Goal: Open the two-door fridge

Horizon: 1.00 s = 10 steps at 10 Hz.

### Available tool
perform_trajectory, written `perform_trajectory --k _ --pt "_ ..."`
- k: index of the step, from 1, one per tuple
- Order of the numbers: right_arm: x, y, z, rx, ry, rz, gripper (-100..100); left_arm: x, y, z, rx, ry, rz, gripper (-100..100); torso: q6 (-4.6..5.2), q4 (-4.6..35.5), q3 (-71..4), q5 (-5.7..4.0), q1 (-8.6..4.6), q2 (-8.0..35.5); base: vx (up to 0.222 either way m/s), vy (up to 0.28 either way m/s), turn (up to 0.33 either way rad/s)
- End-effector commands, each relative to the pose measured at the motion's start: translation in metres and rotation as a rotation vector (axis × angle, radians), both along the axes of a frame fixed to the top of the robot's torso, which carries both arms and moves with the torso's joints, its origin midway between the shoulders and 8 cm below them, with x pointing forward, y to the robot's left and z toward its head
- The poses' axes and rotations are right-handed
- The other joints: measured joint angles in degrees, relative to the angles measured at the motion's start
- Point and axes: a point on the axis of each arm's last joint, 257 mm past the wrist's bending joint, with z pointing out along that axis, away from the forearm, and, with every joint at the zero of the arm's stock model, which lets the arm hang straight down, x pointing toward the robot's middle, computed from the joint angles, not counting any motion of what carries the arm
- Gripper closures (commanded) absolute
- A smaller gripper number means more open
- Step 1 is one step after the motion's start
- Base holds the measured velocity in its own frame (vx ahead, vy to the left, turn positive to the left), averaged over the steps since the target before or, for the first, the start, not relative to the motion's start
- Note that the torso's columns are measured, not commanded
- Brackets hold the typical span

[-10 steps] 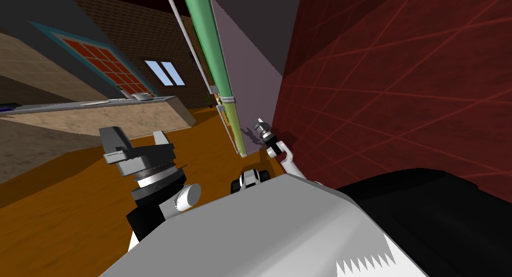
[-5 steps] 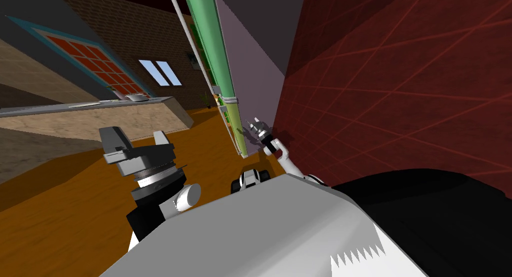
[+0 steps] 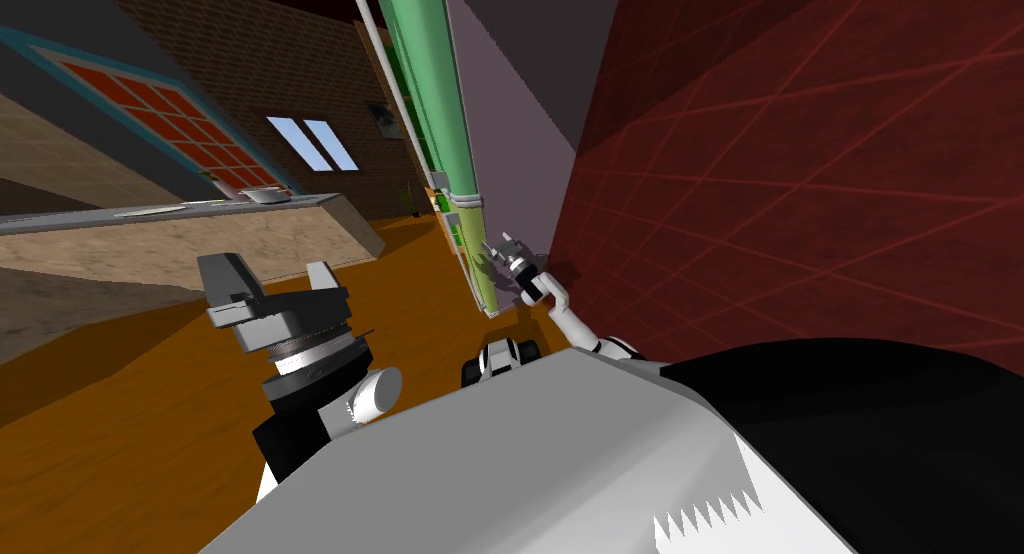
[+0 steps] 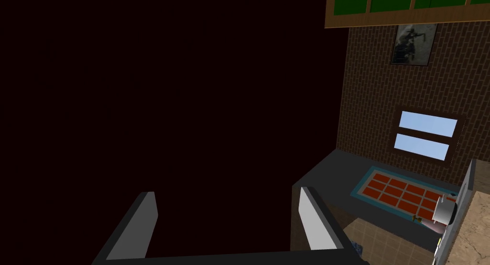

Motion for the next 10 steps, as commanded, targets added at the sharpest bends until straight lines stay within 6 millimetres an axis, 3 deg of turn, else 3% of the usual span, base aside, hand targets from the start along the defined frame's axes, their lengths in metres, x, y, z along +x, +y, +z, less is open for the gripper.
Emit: perform_trajectory --k 1,10 --pt "0.016 0.019 -0.011 -0.17 -0.037 -0.04 -100 0.0 0.0 0.0 0.0 0.0 0.0 0 0.0 0.0 -0.02 0.0 0.02 -0.04 0.079 0.13 -0.104" --pt "0.057 0.045 -0.02 -0.636 -0.202 -0.165 -100 0.0 0.0 0.0 0.0 0.0 0.0 0 0.0 0.01 0.03 0.0 0.02 0.04 0.039 0.092 -0.048"
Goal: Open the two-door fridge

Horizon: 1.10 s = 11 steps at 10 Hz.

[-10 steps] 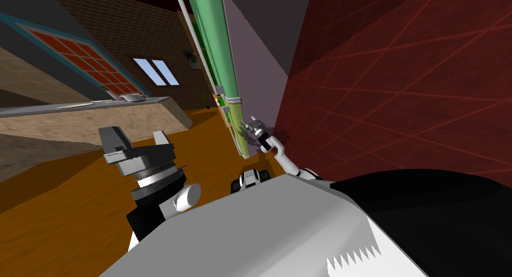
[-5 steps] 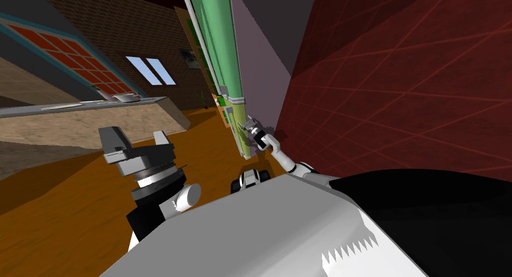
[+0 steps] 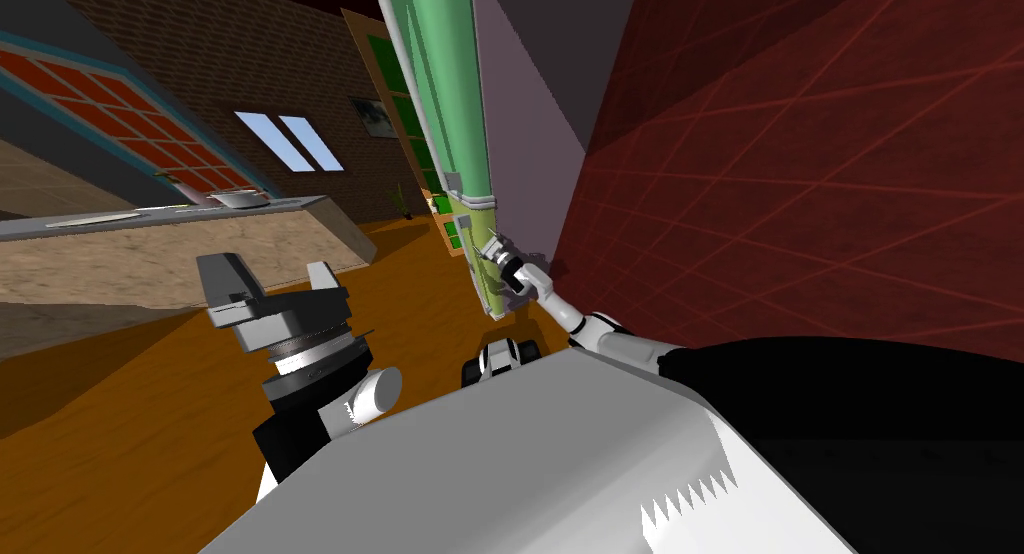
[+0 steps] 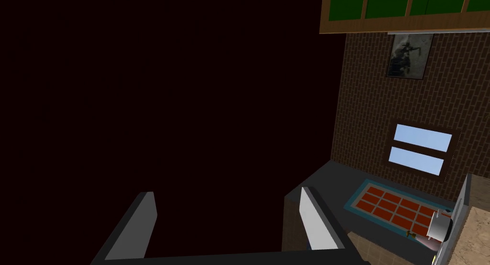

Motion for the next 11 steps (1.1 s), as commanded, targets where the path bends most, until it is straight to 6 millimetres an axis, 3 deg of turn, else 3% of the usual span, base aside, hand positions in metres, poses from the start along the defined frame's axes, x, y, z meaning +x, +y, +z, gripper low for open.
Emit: perform_trajectory --k 1,11 --pt "0.014 0.002 -0.001 -0.151 -0.059 -0.043 -100 0.0 0.0 0.0 0.0 0.0 0.0 0 0.0 0.0 0.01 -0.03 -0.11 0.01 0.038 0.088 -0.038" --pt "0.06 -0.014 0.013 -0.672 -0.3 -0.211 -100 0.0 0.0 0.0 0.0 0.0 0.0 0 -0.02 -0.05 -0.17 0.02 0.03 -0.25 0.035 0.085 -0.046"
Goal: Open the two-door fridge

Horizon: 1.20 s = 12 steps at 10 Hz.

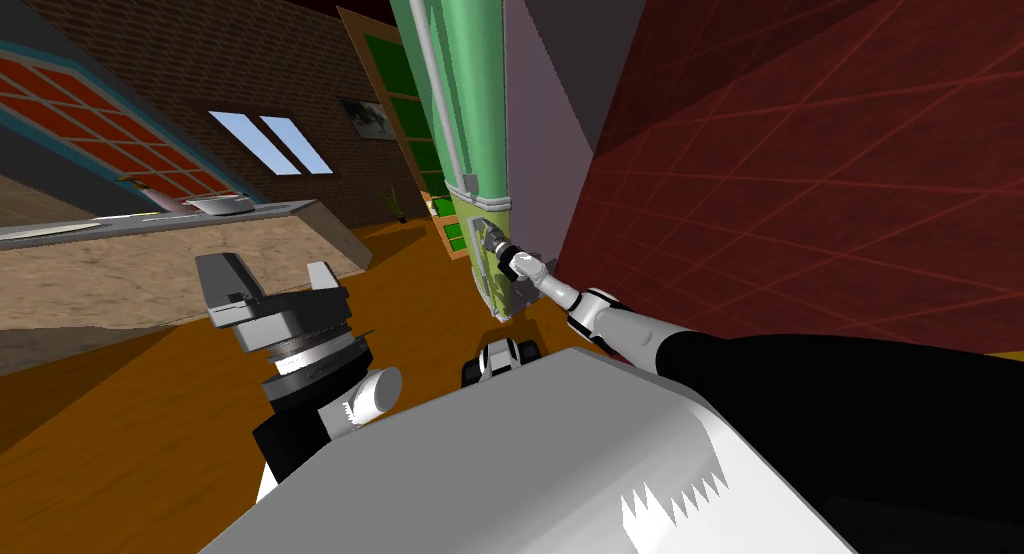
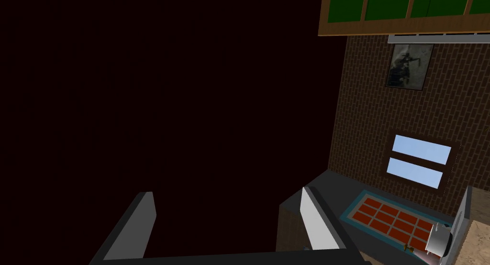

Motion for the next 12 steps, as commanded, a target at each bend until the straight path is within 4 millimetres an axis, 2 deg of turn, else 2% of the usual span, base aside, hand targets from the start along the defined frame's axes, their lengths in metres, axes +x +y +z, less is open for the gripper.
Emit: perform_trajectory --k 1,2,3,4,5,6,7,8,9,10,11,12 --pt "0.003 -0.003 0.002 -0.035 -0.019 -0.013 -100 0.0 0.0 0.0 0.0 0.0 0.0 0 0.02 0.01 0.06 -0.05 -0.13 0.09 0.022 0.02 -0.005" --pt "0.012 -0.01 0.01 -0.043 -0.022 -0.016 -100 0.0 0.0 0.0 0.0 0.0 0.0 0 0.02 0.05 0.16 -0.07 -0.2 0.25 0.024 0.063 0.016" --pt "0.008 -0.006 0.007 -0.042 -0.021 -0.014 -100 0.0 0.0 0.0 0.0 0.0 0.0 0 0.04 0.08 0.13 -0.02 -0.02 0.21 0.012 0.039 -0.007" --pt "0.009 -0.007 0.007 -0.042 -0.021 -0.014 100 0.0 0.0 0.0 0.0 0.0 0.0 0 -0.01 0.04 0.11 -0.02 -0.06 0.17 0.0 0.0 0.0" --pt "0.016 -0.019 0.009 -0.042 -0.023 -0.049 100 0.0 0.0 0.0 0.0 0.0 0.0 0 -0.03 -0.02 0.1 -0.04 -0.1 0.15 -0.024 0.142 -0.037" --pt "0.016 -0.019 0.009 -0.042 -0.023 -0.049 100 0.0 0.0 0.0 0.0 0.0 0.0 0 -0.09 0.02 -0.02 0.09 0.39 -0.01 -0.012 0.204 -0.046" --pt "0.023 -0.031 0.009 -0.043 -0.022 -0.084 100 0.0 0.0 0.0 0.0 0.0 0.0 0 -0.19 0.09 -0.09 0.18 0.56 -0.12 -0.02 0.256 -0.042" --pt "0.023 -0.031 0.009 -0.043 -0.022 -0.084 100 0.0 0.0 0.0 0.0 0.0 0.0 0 -0.29 0.09 -0.21 0.21 0.65 -0.31 -0.056 0.279 -0.014" --pt "0.029 -0.043 0.01 -0.043 -0.022 -0.119 100 0.0 0.0 0.0 0.0 0.0 0.0 0 -0.29 0.12 -0.2 0.18 0.52 -0.26 -0.04 0.296 -0.02" --pt "0.029 -0.043 0.01 -0.043 -0.022 -0.119 100 0.0 0.0 0.0 0.0 0.0 0.0 0 -0.27 0.19 -0.24 0.15 0.38 -0.34 -0.001 0.28 -0.023" --pt "0.035 -0.055 0.01 -0.044 -0.021 -0.154 100 0.0 0.0 0.0 0.0 0.0 0.0 0 -0.3 0.22 -0.35 0.13 0.24 -0.51 -0.016 0.295 -0.027" --pt "0.035 -0.055 0.01 -0.044 -0.021 -0.154 100 0.0 0.0 0.0 0.0 0.0 0.0 0 -0.31 0.21 -0.46 0.13 0.27 -0.67 -0.014 0.241 -0.016"
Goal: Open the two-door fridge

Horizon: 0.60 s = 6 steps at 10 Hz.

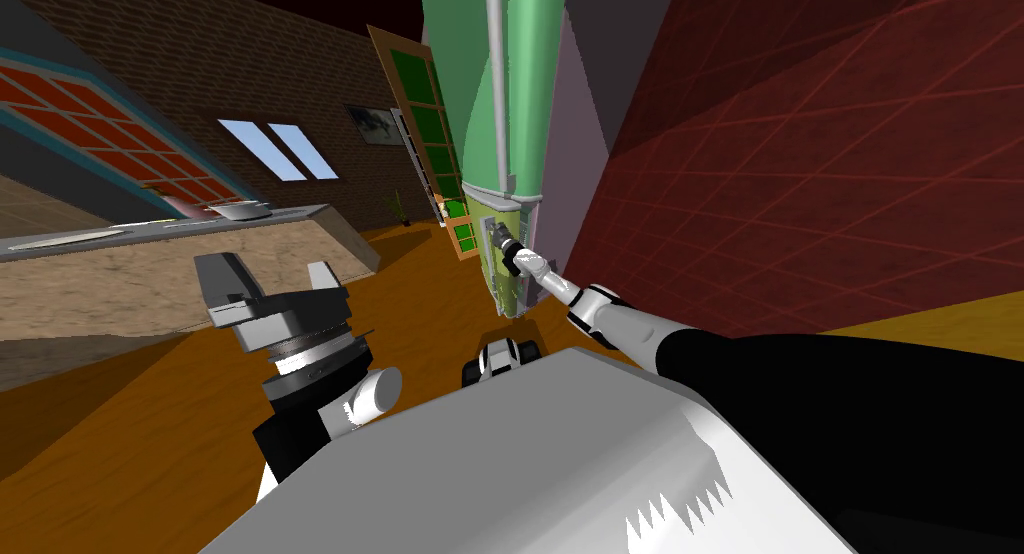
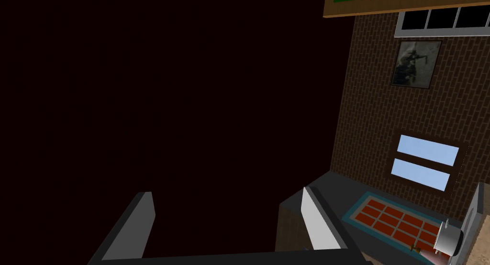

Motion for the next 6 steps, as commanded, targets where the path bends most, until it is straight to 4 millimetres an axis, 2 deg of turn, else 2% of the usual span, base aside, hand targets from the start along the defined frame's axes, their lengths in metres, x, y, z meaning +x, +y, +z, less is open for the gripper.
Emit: perform_trajectory --k 1,2,4,5,6 --pt "0.011 -0.02 0.015 0.006 -0.021 -0.059 100 0.0 0.0 0.0 0.0 0.0 0.0 0 0.0 0.01 -0.05 -0.03 -0.18 -0.08 -0.02 0.314 -0.019" --pt "0.011 -0.02 0.015 0.006 -0.021 -0.059 100 0.0 0.0 0.0 0.0 0.0 0.0 0 0.0 0.02 -0.06 0.0 0.08 -0.09 -0.046 0.261 -0.025" --pt "0.022 -0.045 0.016 0.006 -0.02 -0.128 100 0.0 0.0 0.0 0.0 0.0 0.0 0 0.08 0.01 0.14 -0.04 -0.08 0.21 -0.039 0.301 -0.031" --pt "0.022 -0.045 0.016 0.006 -0.02 -0.128 100 0.0 0.0 0.0 0.0 0.0 0.0 0 0.09 0.01 0.08 0.0 -0.03 0.09 0.002 0.315 -0.029" --pt "0.026 -0.057 0.016 0.005 -0.019 -0.163 100 0.0 0.0 0.0 0.0 0.0 0.0 0 0.03 0.05 0.01 0.0 -0.06 -0.01 -0.001 0.317 -0.015"
